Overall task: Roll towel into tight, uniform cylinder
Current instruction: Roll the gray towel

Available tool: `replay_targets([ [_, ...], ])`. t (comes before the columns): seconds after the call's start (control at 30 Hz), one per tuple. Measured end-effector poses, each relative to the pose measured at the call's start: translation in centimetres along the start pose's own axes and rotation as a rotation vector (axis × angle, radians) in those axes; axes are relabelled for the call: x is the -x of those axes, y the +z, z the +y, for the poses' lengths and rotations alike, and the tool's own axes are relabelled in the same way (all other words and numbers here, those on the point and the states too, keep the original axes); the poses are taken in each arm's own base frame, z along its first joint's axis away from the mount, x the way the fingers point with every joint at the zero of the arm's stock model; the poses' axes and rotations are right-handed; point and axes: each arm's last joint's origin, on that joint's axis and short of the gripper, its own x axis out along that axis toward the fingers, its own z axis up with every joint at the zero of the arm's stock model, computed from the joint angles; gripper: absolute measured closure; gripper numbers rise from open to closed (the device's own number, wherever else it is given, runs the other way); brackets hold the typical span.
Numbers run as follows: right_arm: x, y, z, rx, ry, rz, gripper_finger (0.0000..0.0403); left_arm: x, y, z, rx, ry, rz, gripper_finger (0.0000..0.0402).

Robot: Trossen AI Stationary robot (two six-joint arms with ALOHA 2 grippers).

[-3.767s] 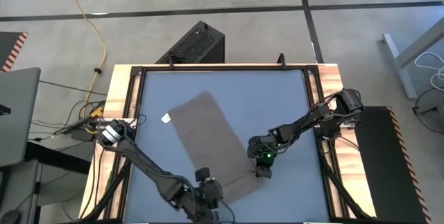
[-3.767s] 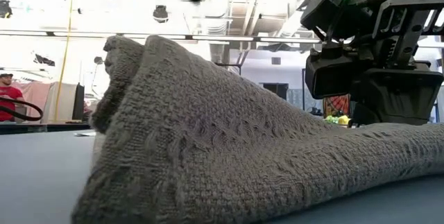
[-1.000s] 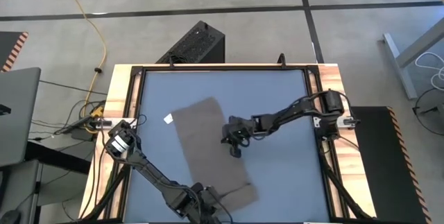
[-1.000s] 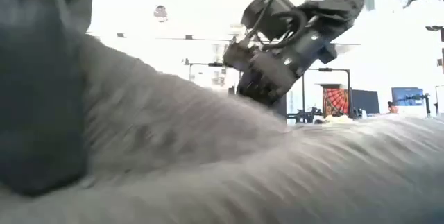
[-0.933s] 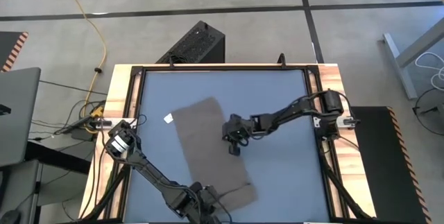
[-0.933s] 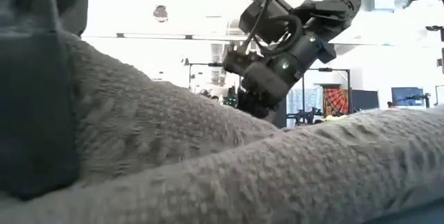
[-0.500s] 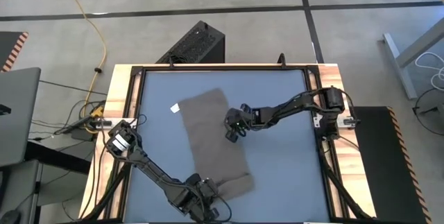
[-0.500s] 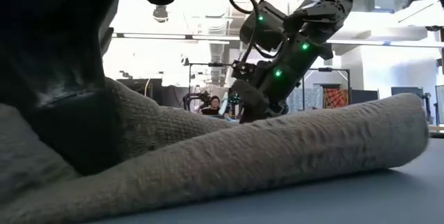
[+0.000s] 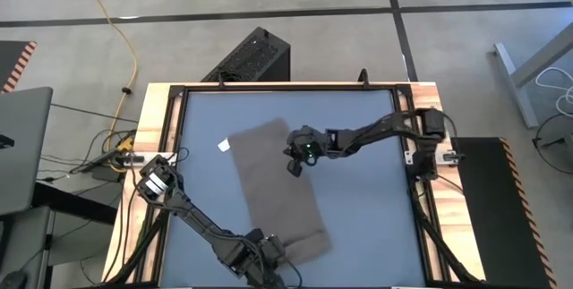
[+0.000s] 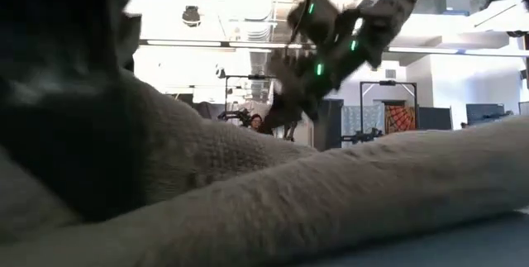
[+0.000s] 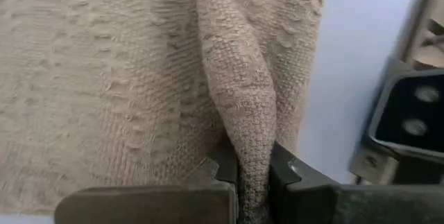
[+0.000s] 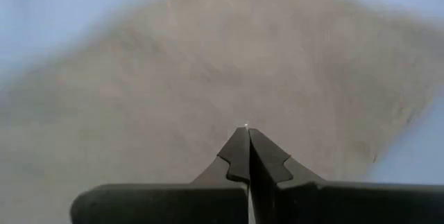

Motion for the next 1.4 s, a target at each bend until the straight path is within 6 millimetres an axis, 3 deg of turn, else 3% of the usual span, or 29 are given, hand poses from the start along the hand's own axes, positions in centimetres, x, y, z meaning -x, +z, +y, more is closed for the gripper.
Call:
replay_targets([
  [0.2, -2.1, -2.1, 0.5, 0.048, -0.04, 0.036, 0.0387, 0.1, -0.4, -0.2, 0.001, -0.025, 0.048, 0.0399],
  [0.4, -2.1, -3.2, -0.3, -0.033, -0.201, 0.123, 0.0387, 0.1, -0.7, 0.4, 0.005, 0.034, 0.071, 0.0396],
  [0.63, -0.1, -3.1, -1.2, -0.028, -0.396, 0.189, 0.0387, 0.1, 0.0, 1.2, -0.005, 0.085, 0.082, 0.0397],
  [0.8, 2.1, -2.0, -2.4, -0.038, -0.443, 0.227, 0.0387, 0.6, 0.2, 1.8, -0.035, 0.146, 0.101, 0.0397],
  [0.9, 3.9, -1.3, -3.0, -0.069, -0.44, 0.156, 0.0387, 1.0, 0.3, 1.9, -0.063, 0.149, 0.104, 0.0397],
  [1.03, 6.8, -1.0, -3.4, -0.092, -0.32, -0.007, 0.0387, 0.9, 0.6, 2.1, -0.111, 0.157, 0.104, 0.0397],
  [1.17, 10.0, -2.1, -2.3, -0.03, 0.02, -0.155, 0.0387, 0.9, 0.9, 2.2, -0.147, 0.16, 0.101, 0.0397],
  [1.3, 12.1, -6.7, 1.5, 0.072, 0.289, -0.147, 0.0387, 1.5, 1.4, 1.8, -0.197, 0.125, 0.05, 0.0397],
  [1.4, 13.7, -9.4, 5.5, 0.143, 0.355, -0.17, 0.0387, 2.3, 1.6, 1.2, -0.235, 0.086, 0.012, 0.0397],
])
